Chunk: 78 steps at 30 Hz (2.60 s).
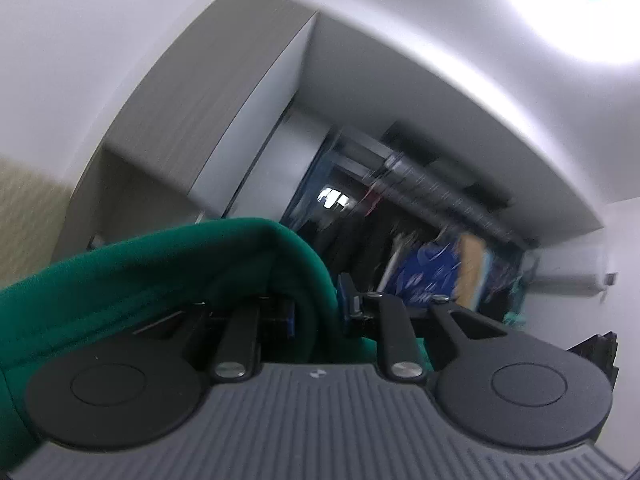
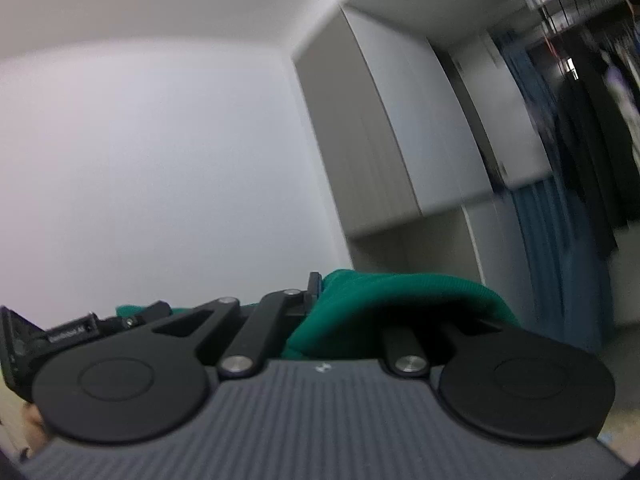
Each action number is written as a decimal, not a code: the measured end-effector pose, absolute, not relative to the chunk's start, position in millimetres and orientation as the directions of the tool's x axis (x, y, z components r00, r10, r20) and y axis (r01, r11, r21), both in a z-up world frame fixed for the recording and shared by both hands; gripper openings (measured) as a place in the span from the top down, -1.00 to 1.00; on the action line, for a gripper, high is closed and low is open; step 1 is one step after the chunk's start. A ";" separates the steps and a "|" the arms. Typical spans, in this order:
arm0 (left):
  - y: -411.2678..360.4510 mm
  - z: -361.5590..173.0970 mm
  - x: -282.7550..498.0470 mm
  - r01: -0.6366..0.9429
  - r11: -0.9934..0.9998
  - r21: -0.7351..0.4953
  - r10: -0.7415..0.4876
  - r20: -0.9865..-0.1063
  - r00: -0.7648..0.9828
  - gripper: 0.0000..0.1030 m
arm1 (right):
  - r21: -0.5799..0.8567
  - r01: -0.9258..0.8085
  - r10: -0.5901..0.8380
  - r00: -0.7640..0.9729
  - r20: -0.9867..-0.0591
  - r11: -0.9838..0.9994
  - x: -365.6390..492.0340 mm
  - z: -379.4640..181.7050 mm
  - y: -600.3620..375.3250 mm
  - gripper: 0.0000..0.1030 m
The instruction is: Fold large clothes
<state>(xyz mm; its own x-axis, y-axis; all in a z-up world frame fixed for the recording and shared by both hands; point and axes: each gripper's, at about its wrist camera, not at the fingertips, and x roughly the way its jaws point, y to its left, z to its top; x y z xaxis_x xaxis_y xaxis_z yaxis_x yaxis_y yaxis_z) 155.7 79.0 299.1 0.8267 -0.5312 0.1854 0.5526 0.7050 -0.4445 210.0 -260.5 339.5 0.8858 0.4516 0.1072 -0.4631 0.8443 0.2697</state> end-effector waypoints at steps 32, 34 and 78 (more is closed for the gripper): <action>56.7 -246.7 791.0 0.119 0.826 -0.550 -0.463 -0.545 0.699 0.51 | 0.464 -0.051 0.337 0.758 -0.559 0.884 683.6 -156.0 -246.9 0.81; 53.9 -231.0 776.2 0.132 0.837 -0.531 -0.460 -0.552 0.696 0.49 | 0.441 -0.063 0.328 0.761 -0.559 0.896 678.6 -150.9 -243.8 0.75; 36.2 -75.3 222.9 0.194 0.960 -0.201 -0.260 -0.390 0.883 -0.40 | 0.177 -0.287 0.332 0.882 -0.336 0.942 236.3 -54.7 -176.7 -0.41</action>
<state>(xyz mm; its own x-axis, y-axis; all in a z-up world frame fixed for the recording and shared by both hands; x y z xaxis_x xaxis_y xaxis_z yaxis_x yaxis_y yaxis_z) 222.9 36.2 -75.3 0.8833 -0.2600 -0.3901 0.1937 0.9602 -0.2014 236.3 -176.7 -54.7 0.8817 0.3316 -0.3355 -0.2869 0.9415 0.1765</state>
